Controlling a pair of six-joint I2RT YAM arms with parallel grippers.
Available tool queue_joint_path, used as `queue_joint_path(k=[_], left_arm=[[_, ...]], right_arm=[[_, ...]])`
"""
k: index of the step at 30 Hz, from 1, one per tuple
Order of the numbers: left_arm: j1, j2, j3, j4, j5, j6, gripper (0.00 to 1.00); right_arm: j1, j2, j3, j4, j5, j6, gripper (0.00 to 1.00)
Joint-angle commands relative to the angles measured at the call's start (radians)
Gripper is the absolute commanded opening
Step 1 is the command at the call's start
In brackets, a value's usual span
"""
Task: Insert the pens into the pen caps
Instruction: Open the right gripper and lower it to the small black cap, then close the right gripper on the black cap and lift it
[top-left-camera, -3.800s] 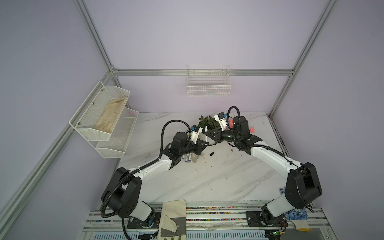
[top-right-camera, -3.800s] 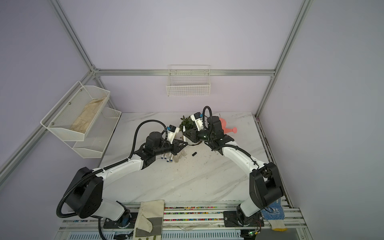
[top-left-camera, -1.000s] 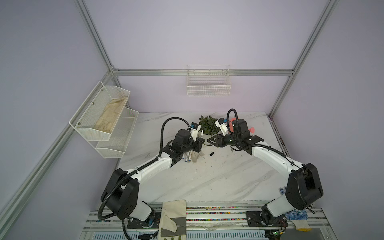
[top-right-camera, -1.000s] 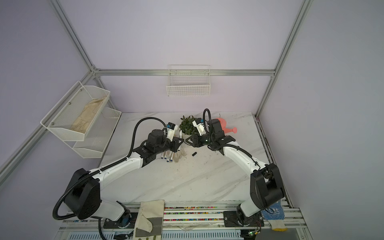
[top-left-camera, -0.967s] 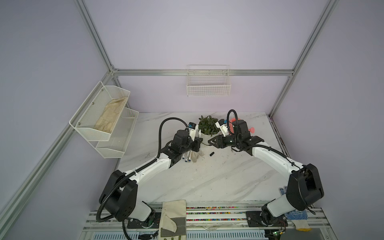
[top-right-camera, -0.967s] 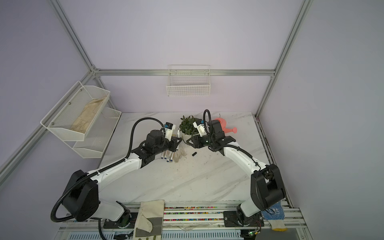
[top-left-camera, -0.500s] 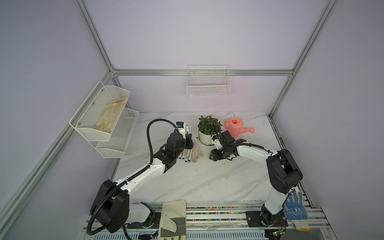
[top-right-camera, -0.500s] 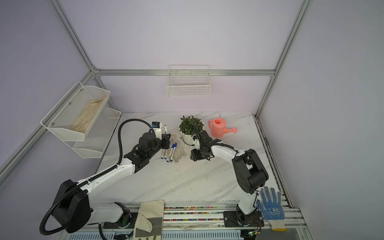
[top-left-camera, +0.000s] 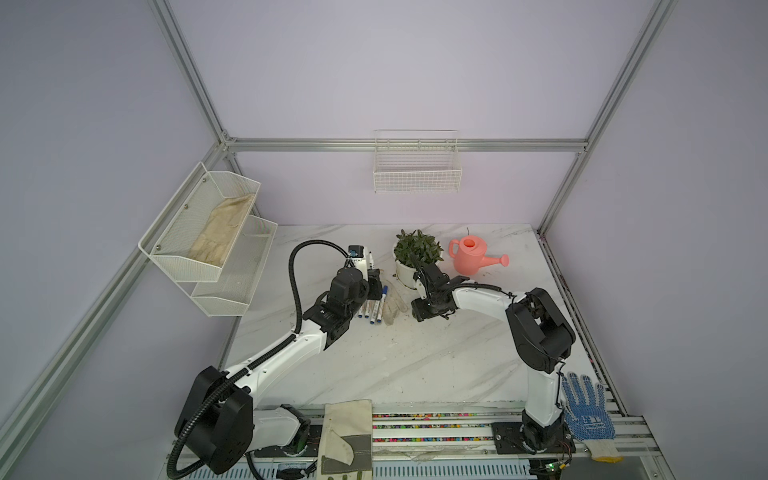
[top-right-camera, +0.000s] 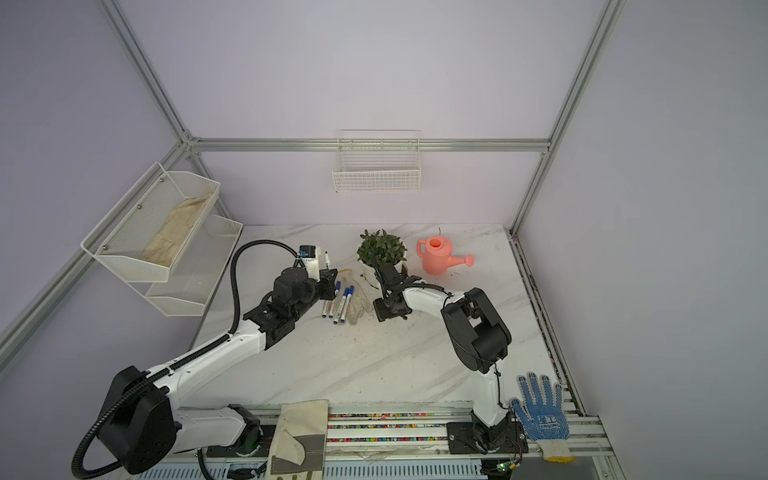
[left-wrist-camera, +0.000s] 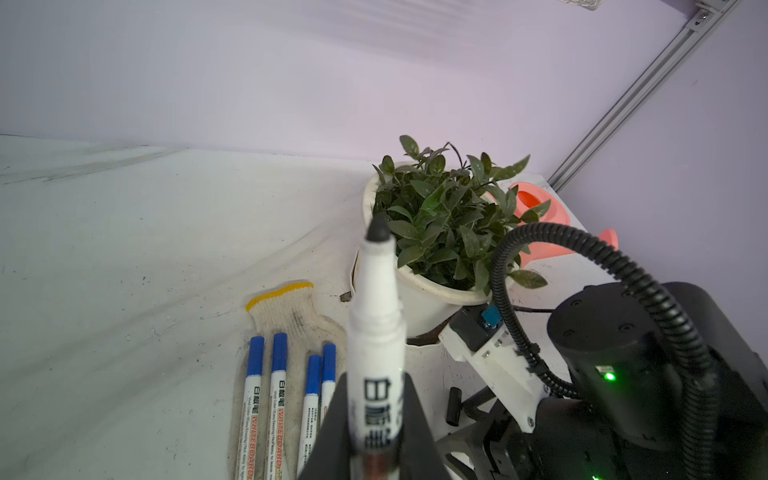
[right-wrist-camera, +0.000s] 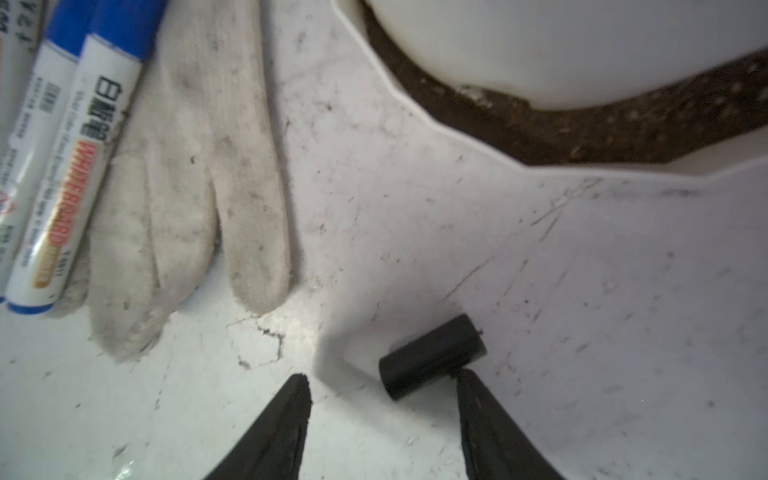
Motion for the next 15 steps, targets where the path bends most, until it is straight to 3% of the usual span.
queue_joint_path(k=[1,7,15], left_arm=[[0.009,-0.012,-0.011,0.007,-0.005,0.026,0.0],[0.009,-0.004,0.002,-0.005,0.007,0.034,0.0],[0.009,0.02,0.024,-0.011,0.036,0.046,0.0]], right_arm=[[0.001,0.027,0.031,-0.015,0.095,0.03,0.59],[0.001,0.033,0.012,0.001,0.143,0.055,0.56],[-0.012,0.025,-0.019,0.04,0.109,0.051,0.37]])
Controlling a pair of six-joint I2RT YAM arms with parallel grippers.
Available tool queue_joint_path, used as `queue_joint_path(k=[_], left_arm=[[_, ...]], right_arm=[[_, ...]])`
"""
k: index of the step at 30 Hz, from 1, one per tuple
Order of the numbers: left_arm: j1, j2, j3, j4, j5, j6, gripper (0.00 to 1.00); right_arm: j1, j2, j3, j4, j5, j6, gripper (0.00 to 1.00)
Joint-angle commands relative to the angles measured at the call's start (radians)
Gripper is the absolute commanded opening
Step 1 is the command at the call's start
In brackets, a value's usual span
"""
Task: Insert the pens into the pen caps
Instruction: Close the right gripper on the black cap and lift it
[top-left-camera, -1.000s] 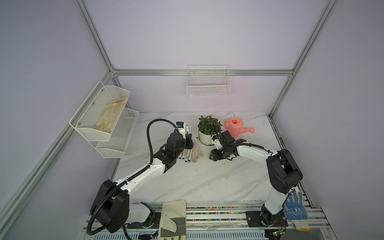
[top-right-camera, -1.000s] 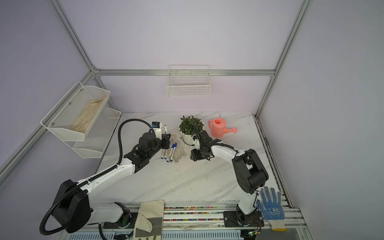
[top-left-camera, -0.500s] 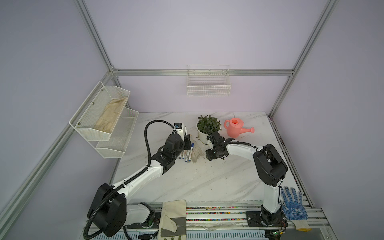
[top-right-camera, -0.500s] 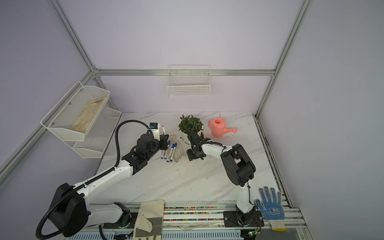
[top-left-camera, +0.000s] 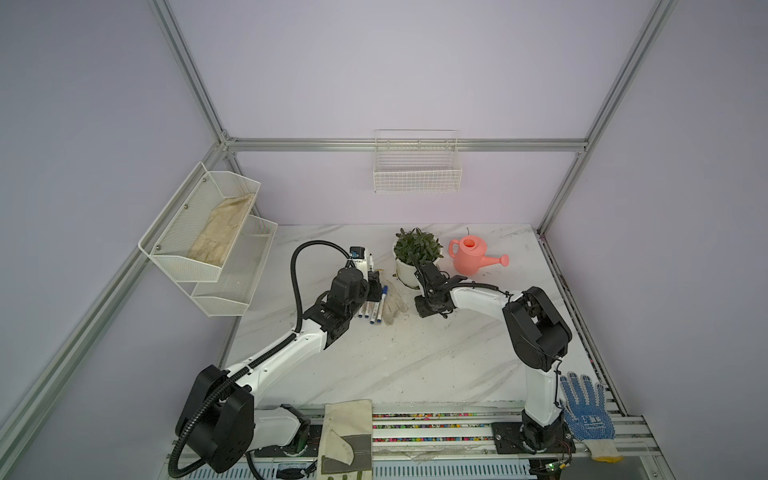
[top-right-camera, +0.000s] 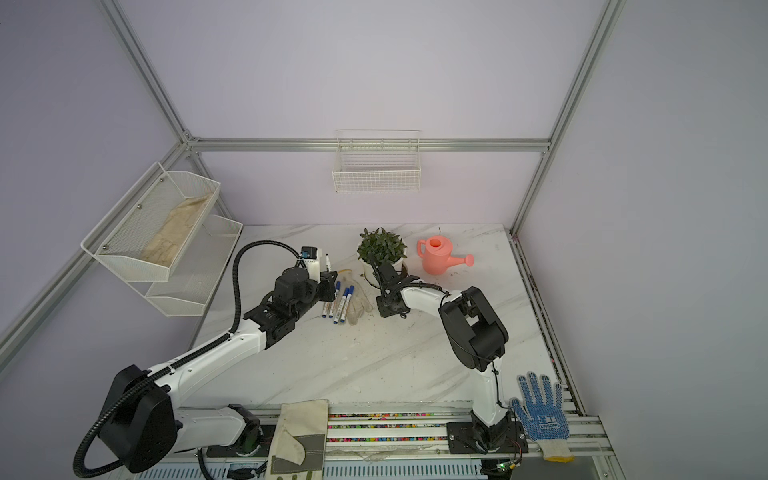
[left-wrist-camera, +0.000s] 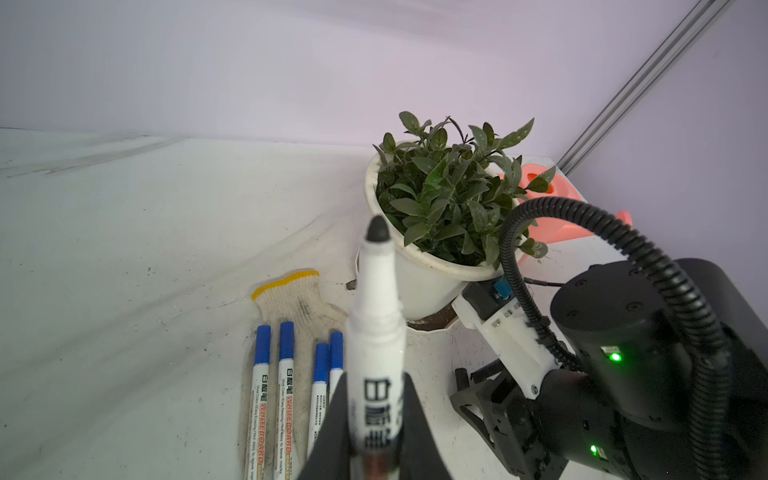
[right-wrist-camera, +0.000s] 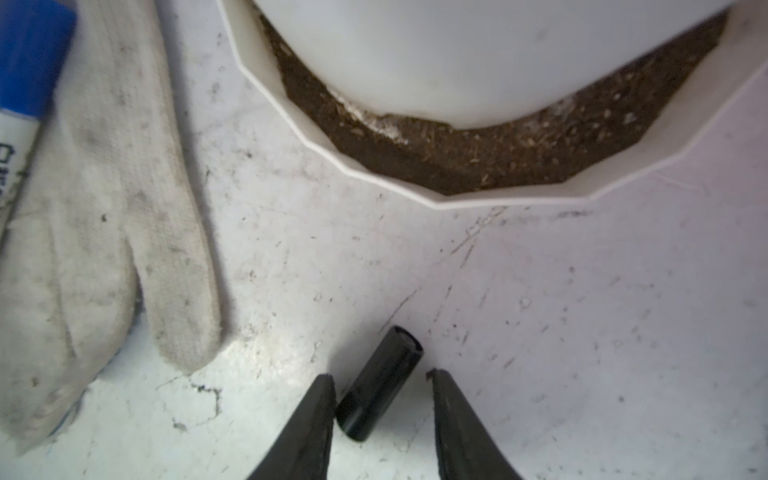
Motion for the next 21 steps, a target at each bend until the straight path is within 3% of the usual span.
queue_joint_path(k=[1,9,15,21], left_arm=[[0.005,0.011,0.025,0.019,0.029,0.02,0.0],[0.005,0.021,0.037,0.009,0.059,0.023,0.0],[0.004,0.028,0.048,0.007,0.132,0.056,0.0],[-0.015,0.05,0.06,0.011,0.181,0.066,0.0]], right_arm=[[-0.018,0.009,-0.019,0.029,-0.016,0.01,0.37],[-0.059,0.017,-0.021,0.045,-0.063,0.025,0.22],[-0.059,-0.021,-0.048,0.059,-0.077,0.016,0.01],[-0.061,-0.244,-0.161,0.163,-0.139,-0.004,0.0]])
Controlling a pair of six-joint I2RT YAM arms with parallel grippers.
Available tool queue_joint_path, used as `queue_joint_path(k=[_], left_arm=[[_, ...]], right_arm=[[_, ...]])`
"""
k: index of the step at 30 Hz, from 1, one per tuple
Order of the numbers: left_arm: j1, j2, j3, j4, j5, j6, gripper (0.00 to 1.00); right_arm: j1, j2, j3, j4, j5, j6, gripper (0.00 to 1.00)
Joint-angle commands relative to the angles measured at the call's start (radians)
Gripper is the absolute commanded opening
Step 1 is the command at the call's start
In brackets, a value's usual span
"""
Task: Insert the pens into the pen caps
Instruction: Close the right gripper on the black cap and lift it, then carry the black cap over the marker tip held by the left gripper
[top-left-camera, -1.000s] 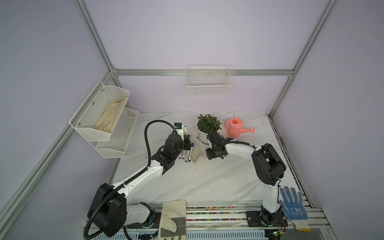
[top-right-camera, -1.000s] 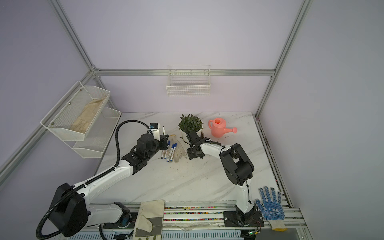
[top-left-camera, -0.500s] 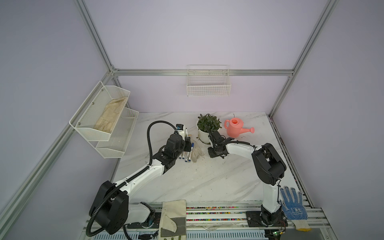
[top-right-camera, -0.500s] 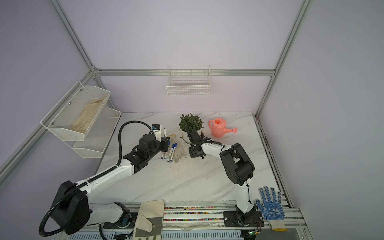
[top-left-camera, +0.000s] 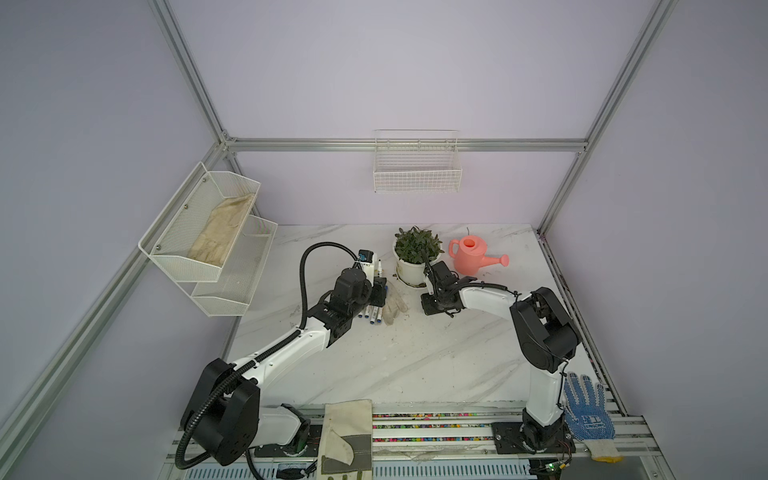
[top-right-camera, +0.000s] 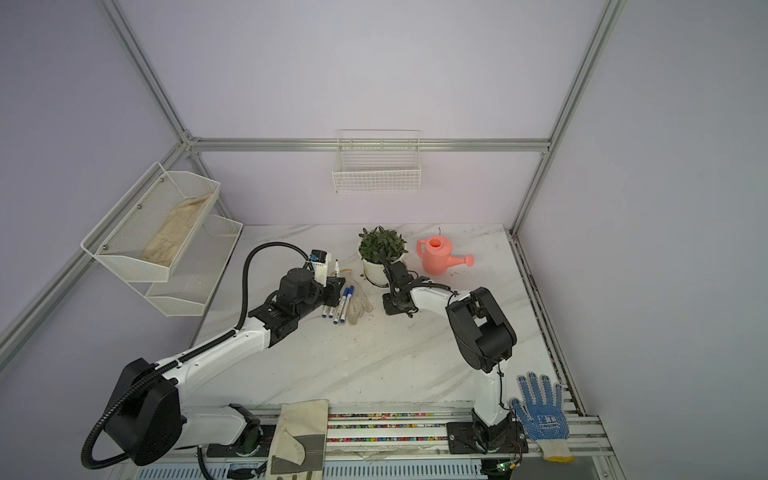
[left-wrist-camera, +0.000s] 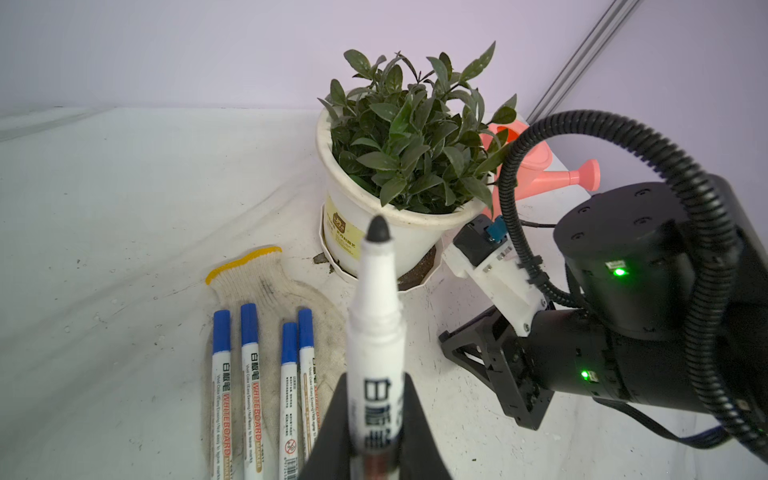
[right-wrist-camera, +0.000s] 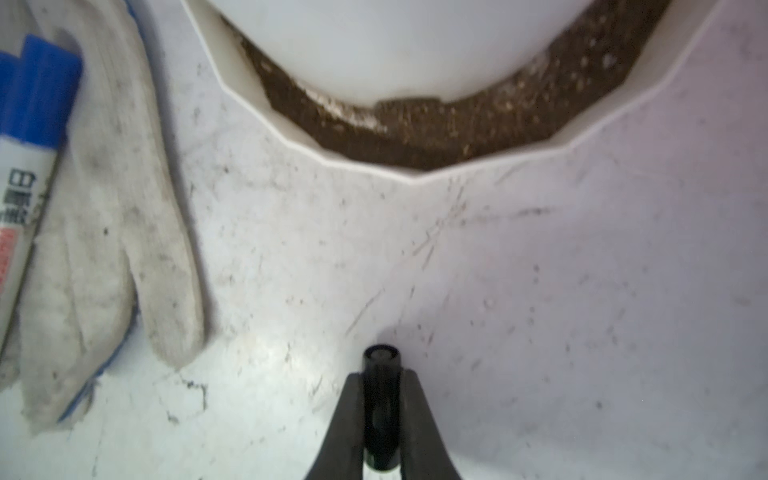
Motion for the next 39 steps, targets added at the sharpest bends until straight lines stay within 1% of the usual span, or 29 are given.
queue_joint_path(k=[1,3,6,7,8,13,16,18,20,25,29,35,39], left_arm=[[-0.015,0.013,0.061,0.027,0.053,0.036,0.0],[-0.024,0.022,0.064,0.034,0.069,0.042,0.0],[-0.046,0.035,0.067,0.049,0.083,0.063,0.0],[-0.054,0.039,0.067,0.055,0.091,0.071,0.0],[-0.062,0.042,0.067,0.063,0.103,0.077,0.0],[-0.095,0.044,0.06,0.112,0.146,0.103,0.0],[-0.108,0.033,0.043,0.148,0.158,0.111,0.0],[-0.113,0.026,0.031,0.167,0.162,0.115,0.0],[-0.114,0.023,0.028,0.169,0.161,0.115,0.0],[-0.115,0.013,0.019,0.17,0.144,0.112,0.0],[-0.116,0.012,0.017,0.174,0.155,0.115,0.0],[-0.117,0.02,0.017,0.176,0.176,0.112,0.0],[-0.118,0.018,0.017,0.176,0.175,0.108,0.0]], right_arm=[[-0.005,-0.199,-0.058,0.094,-0.05,-0.014,0.0],[-0.005,-0.304,-0.098,0.146,-0.073,-0.015,0.0],[-0.008,-0.426,-0.131,0.255,-0.143,-0.016,0.0],[-0.011,-0.453,-0.136,0.3,-0.183,-0.015,0.0],[-0.014,-0.468,-0.13,0.342,-0.253,-0.016,0.0],[-0.017,-0.428,-0.059,0.443,-0.474,0.0,0.0],[-0.017,-0.387,-0.024,0.469,-0.566,0.005,0.0],[-0.019,-0.369,-0.012,0.488,-0.601,0.015,0.0],[-0.02,-0.36,-0.01,0.511,-0.619,0.033,0.0],[-0.025,-0.363,-0.018,0.521,-0.617,0.045,0.0],[-0.036,-0.367,-0.025,0.53,-0.606,0.056,0.0],[-0.056,-0.37,-0.048,0.644,-0.586,0.124,0.0],[-0.061,-0.364,-0.051,0.672,-0.588,0.143,0.0]])
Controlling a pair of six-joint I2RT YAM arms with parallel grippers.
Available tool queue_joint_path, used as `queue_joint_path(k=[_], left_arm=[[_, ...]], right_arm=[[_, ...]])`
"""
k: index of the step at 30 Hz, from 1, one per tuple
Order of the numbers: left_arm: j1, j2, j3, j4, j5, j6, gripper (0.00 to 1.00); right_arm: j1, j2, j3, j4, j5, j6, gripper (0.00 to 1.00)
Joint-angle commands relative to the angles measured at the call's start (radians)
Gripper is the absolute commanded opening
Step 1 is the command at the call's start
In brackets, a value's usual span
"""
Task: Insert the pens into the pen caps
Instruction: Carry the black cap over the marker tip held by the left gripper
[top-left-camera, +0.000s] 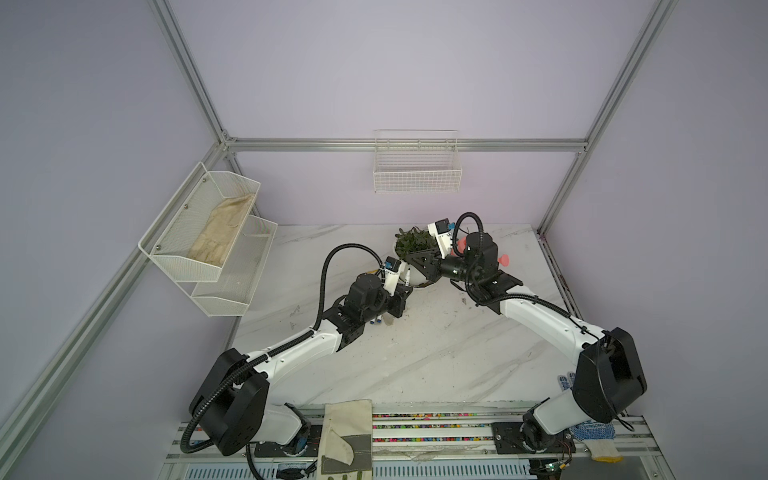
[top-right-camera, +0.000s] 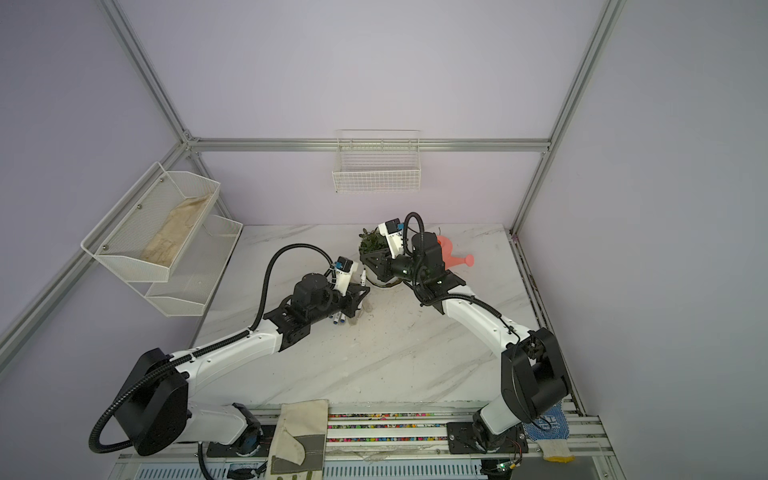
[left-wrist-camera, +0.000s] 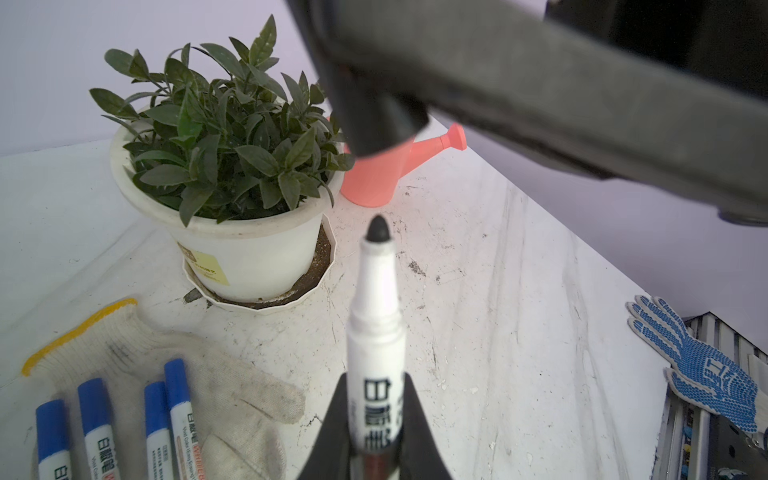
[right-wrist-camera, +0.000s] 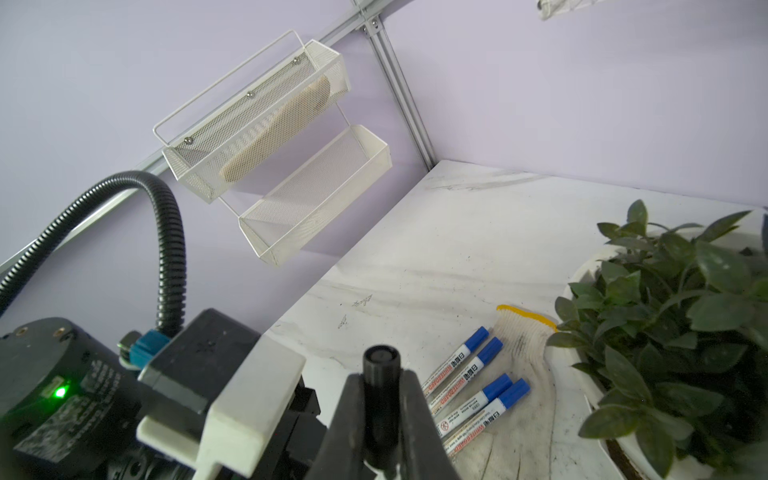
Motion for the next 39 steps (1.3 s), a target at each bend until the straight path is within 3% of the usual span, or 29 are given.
queue_joint_path(k=[1,11,27,33,39], left_arm=[[-0.004,-0.029,0.017,0.046,0.018,0.013,0.0],[-0.004,-0.023,0.032,0.049,0.017,0.023,0.0],[-0.001,-0.033,0.028,0.075,-0.021,0.034,0.0],[0.03,-0.043,0.018,0.23,0.031,-0.063,0.0],[0.086,-0.033,0.047,0.437,0.07,-0.15,0.0]], right_arm=[[-0.004,-0.006,-0.011,0.077,-0.009,0.035,0.0],[-0.005,0.023,0.02,-0.077,-0.07,-0.055,0.0],[-0.005,0.011,0.013,-0.096,-0.102,-0.068,0.0],[-0.009,-0.02,-0.005,-0.098,-0.127,-0.053,0.0],[-0.015,-0.043,-0.006,-0.096,-0.227,-0.058,0.0]])
